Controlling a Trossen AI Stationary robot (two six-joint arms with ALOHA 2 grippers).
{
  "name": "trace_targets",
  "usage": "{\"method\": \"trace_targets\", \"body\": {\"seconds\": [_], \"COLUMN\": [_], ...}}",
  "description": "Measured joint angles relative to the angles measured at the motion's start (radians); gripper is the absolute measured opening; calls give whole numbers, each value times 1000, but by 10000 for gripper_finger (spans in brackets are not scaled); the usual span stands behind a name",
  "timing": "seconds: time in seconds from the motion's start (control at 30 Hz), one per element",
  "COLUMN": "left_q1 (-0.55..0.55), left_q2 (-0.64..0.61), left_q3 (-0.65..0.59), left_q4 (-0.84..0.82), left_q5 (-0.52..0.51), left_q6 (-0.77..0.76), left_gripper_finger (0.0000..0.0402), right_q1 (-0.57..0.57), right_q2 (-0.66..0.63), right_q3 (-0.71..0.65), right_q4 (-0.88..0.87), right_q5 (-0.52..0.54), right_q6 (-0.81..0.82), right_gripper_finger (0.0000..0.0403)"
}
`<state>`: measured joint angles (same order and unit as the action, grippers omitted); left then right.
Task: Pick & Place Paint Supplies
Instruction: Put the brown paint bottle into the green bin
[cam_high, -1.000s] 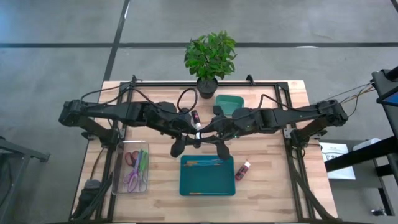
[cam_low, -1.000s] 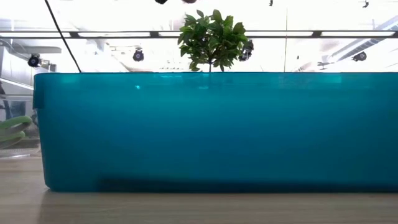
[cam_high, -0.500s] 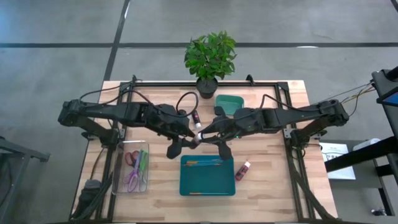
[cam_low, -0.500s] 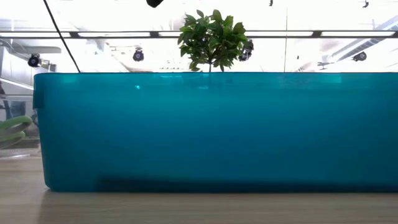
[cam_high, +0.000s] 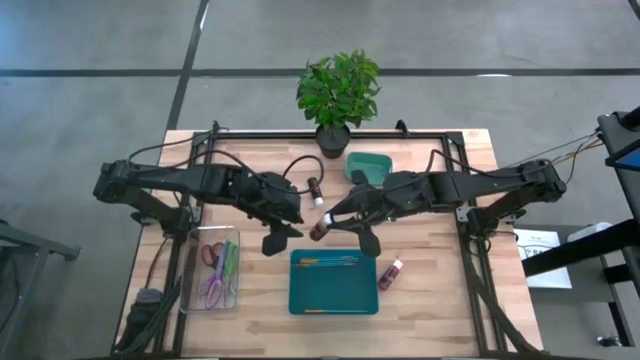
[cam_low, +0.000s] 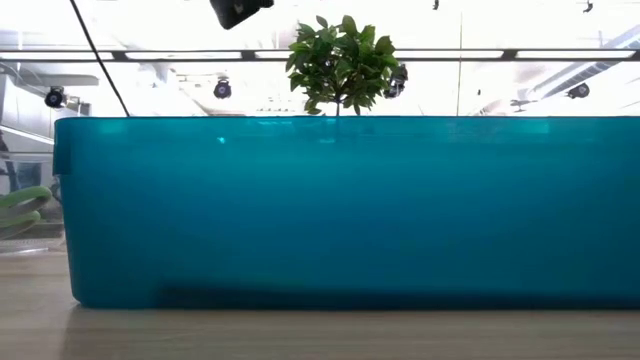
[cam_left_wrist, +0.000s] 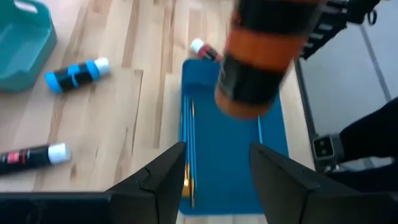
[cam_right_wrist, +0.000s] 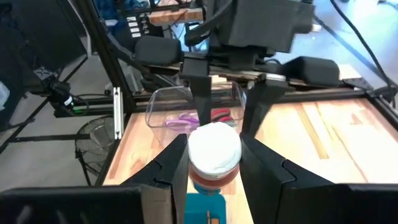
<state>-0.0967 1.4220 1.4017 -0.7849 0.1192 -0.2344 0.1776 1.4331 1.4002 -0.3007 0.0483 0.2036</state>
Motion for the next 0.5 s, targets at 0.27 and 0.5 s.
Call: {"method": "trace_targets", "body": {"seconds": [0.27, 0.5], "left_q1": [0, 0], "left_q2": [0, 0], "left_q3": [0, 0], "left_q4": [-152, -200], "left_q5": [-64, -130], "left_q6": [0, -35], "left_gripper_finger": [183, 183], "right_q1": [0, -15], "right_q2": [-43, -89], "right_q3": [0, -2], "right_q4": [-144, -395], "right_q5": [84, 291], "right_q6": [48, 210], "right_gripper_finger": [107, 107]}}
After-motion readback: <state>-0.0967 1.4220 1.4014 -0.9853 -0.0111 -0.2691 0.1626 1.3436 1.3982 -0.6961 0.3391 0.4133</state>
